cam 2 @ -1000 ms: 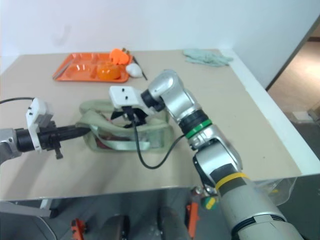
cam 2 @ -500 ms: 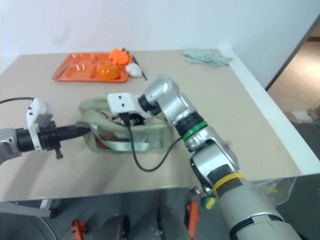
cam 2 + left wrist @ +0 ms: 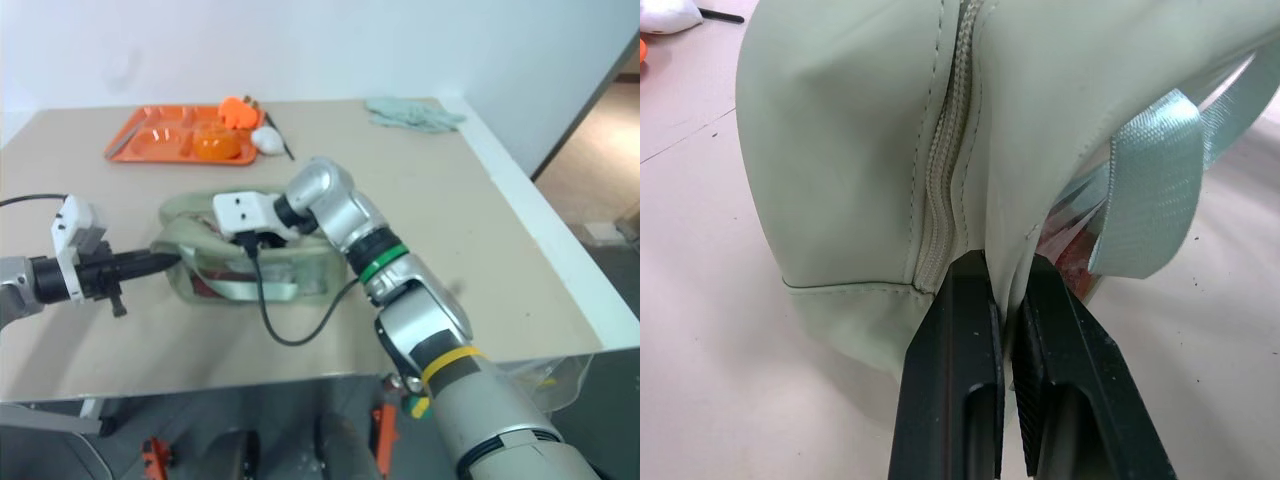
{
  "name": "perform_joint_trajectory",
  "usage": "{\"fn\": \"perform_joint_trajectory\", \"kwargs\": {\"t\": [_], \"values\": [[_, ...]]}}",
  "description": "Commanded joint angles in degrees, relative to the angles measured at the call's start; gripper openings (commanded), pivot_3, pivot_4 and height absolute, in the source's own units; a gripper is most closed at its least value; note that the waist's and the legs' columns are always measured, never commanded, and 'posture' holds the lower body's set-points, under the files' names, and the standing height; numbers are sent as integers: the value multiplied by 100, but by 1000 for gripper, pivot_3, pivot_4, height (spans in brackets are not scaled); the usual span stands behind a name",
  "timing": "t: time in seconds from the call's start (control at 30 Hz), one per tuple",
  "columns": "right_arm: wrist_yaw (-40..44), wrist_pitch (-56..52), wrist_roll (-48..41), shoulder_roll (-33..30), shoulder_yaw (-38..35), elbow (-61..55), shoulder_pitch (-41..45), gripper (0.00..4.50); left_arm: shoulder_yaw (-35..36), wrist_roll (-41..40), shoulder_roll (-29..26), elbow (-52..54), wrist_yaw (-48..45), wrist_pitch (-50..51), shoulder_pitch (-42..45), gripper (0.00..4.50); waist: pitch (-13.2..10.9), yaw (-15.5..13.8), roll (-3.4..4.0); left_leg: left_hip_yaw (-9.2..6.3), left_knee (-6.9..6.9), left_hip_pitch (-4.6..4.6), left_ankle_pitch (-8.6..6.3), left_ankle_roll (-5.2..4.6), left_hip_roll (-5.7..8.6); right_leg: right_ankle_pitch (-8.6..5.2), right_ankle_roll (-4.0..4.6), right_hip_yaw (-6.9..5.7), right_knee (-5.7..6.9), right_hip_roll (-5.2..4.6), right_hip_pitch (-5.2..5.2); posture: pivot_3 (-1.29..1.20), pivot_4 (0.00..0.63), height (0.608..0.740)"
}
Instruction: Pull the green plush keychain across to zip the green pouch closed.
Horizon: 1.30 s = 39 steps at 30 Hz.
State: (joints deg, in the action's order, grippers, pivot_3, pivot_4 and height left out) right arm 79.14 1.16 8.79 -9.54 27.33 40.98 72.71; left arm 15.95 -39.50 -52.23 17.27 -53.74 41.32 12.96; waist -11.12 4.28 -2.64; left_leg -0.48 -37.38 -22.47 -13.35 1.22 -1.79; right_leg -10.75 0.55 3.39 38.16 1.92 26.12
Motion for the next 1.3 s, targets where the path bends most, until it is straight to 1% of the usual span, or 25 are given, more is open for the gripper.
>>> {"fn": "perform_joint_trajectory", "kwargs": {"t": [0.03,0.27,0.4,0.5,0.63,0.7,0.77,0.83,0.93,1.07,1.13,1.3], "values": [[77,87,-81,-5,-107,-80,145,12,30,-24,16,106,19,-2,-45,0,0,0,0,0,0,0,0,0,0,0,0,0,0,0,0,0,150,740],[153,121,-131,-76,-174,-74,212,12,28,-21,13,89,-5,-3,-40,0,0,0,0,0,0,0,0,0,0,0,0,0,0,-1,0,0,150,740],[-50,-51,-205,-95,-422,210,624,12,27,-19,15,75,-19,-8,-46,0,-1,0,2,0,0,-1,0,0,0,0,0,0,0,0,0,0,150,740],[58,-476,-589,-161,-826,366,1173,12,9,-16,13,24,-42,-17,-15,0,-4,-1,4,0,0,-5,0,0,1,2,0,0,0,-1,6,0,150,740],[249,-906,-906,-217,-1135,386,1585,12,-39,23,31,-53,-74,-65,17,0,-2,-1,2,-3,6,-8,0,1,1,-7,0,-3,-1,-2,8,0,150,740],[464,-1318,-1116,-215,-1243,289,1645,12,-83,37,55,-83,-80,-83,58,0,-1,-1,1,-3,11,-6,-3,3,0,-14,1,-3,-1,-3,7,0,150,740],[795,-1693,-1313,-241,-1240,35,1544,12,-129,55,81,-111,-82,-95,105,0,-2,-1,2,-3,14,-6,-4,3,1,-16,2,-4,-1,-3,8,0,150,740],[953,-1885,-1366,-285,-1158,-190,1365,12,-163,70,103,-126,-83,-104,142,0,-2,-2,2,-4,15,-7,-4,3,1,-16,2,-5,-1,-3,8,0,150,740],[737,-1842,-1240,-293,-1113,-119,1276,12,-172,75,113,-137,-97,-108,163,0,-2,-1,2,-6,14,-7,-3,3,2,-15,1,-6,0,-5,8,0,150,740],[464,-1482,-1082,-405,-1132,61,1324,12,-160,75,99,-125,-113,-104,147,0,-2,-2,2,-5,12,-7,-3,3,3,-13,0,-6,0,-5,7,0,150,740],[308,-1034,-960,-537,-1149,149,1367,12,-154,84,91,-126,-115,-109,139,0,-2,-6,2,-5,12,-7,-3,3,3,-14,-1,-7,0,-6,7,0,150,740],[288,-422,-793,-957,-1190,475,1626,12,-153,81,72,-134,-145,-107,142,0,-2,-7,3,-1,12,-8,-3,4,9,-15,-4,-3,-1,-12,7,0,150,740]]}}
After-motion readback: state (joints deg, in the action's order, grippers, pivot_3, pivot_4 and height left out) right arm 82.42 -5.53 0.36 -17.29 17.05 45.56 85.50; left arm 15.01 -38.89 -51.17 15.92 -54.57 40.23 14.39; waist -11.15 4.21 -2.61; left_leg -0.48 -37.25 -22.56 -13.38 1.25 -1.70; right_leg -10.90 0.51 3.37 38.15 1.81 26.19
